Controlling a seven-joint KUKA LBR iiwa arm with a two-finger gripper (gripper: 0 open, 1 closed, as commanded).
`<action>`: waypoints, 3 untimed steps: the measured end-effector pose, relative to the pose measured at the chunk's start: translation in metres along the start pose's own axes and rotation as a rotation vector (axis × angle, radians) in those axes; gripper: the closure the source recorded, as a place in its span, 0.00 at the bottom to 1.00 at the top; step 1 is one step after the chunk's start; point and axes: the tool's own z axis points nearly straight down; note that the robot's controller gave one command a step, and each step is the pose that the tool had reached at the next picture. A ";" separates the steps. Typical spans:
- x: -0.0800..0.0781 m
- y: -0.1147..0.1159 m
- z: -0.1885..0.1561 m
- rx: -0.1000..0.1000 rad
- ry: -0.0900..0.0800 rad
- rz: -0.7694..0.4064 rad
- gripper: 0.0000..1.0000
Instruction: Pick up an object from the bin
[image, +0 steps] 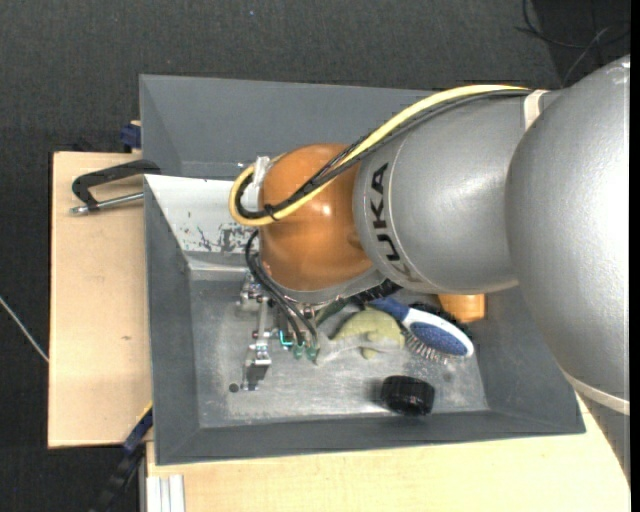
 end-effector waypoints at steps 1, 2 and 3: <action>-0.059 -0.093 0.082 0.000 -0.012 -0.405 0.00; -0.087 -0.159 0.053 0.006 -0.016 -0.797 0.00; -0.083 -0.169 0.054 0.003 -0.014 -1.107 0.00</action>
Offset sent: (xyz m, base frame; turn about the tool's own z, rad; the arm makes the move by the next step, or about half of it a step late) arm 0.0565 -0.0937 -0.0855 -0.4062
